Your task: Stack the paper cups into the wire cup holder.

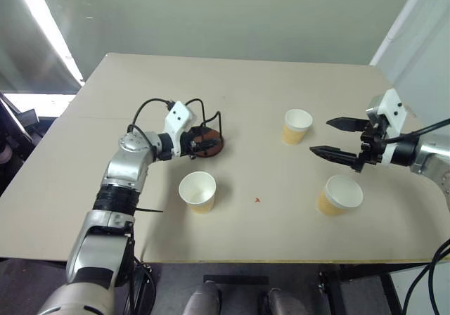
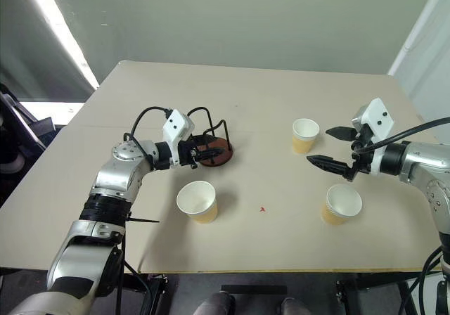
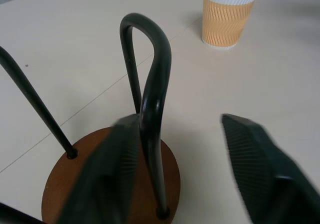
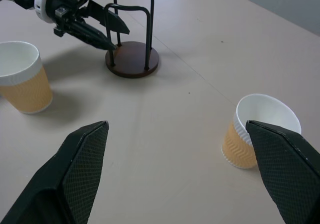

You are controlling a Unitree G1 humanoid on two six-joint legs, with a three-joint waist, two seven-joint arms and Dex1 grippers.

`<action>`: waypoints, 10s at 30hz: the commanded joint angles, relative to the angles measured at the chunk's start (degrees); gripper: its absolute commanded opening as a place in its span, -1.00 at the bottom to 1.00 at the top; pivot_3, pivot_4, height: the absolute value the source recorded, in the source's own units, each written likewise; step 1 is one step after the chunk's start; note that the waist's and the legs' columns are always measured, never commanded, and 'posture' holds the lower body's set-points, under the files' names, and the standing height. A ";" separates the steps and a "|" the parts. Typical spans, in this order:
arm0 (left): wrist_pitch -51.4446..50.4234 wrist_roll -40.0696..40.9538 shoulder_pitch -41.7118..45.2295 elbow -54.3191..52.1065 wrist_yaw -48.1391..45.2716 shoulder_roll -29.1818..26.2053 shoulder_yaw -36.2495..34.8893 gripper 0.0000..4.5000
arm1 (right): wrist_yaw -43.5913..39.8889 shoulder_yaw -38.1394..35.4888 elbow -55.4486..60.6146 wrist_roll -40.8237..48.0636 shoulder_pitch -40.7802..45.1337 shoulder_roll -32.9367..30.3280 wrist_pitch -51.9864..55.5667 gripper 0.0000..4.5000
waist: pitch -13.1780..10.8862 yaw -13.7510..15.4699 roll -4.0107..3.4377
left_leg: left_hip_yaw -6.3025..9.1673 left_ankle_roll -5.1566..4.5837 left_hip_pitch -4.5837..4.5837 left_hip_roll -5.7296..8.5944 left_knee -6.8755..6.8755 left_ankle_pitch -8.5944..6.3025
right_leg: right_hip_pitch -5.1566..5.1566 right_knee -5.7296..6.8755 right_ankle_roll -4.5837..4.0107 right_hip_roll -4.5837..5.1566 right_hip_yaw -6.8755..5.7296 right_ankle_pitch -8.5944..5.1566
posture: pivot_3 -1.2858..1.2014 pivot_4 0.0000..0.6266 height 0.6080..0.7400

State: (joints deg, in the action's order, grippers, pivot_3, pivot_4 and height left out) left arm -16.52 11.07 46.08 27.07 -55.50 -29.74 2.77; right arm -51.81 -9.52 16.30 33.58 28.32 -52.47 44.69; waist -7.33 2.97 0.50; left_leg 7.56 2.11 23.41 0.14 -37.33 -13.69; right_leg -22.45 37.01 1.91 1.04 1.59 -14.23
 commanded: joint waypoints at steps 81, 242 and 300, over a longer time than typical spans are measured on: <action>-9.48 6.22 0.93 -28.55 -20.17 1.16 16.67 0.98 | -6.59 -14.06 12.33 13.30 -8.47 -16.44 5.83 1.00 | 0.00 0.74 0.00 | -0.18 -0.45 0.61 0.04 -0.95 -0.26 | -0.22 0.05 0.61 0.02 0.23 0.16 | 0.03 -0.52 1.00; -16.91 23.74 -2.14 -37.61 -18.40 -13.45 -1.49 1.00 | -25.33 5.42 19.31 -9.49 -0.34 -19.20 -0.66 0.80 | -0.07 0.36 -0.12 | -0.22 -0.25 0.81 -0.06 -0.78 -0.23 | -0.59 0.15 0.16 0.08 0.14 0.13 | 0.03 -0.52 1.00; -13.58 19.84 -0.98 -32.44 -21.14 -17.92 -1.17 1.00 | -33.87 24.18 11.11 -17.27 34.42 -8.43 -9.00 -0.99 | -0.07 -0.55 -0.12 | -0.17 -0.47 0.66 -0.07 -0.82 -0.26 | -0.43 0.03 0.30 0.06 0.16 0.17 | 0.03 -0.52 1.00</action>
State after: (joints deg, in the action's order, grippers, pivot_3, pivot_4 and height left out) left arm -30.98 30.92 43.89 -4.52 -76.19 -47.20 2.62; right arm -84.91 14.72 26.27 15.59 60.80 -60.90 35.21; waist -7.40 2.42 0.38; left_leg 7.39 1.64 24.07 0.08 -38.15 -13.95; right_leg -22.89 37.04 2.21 1.10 1.75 -14.06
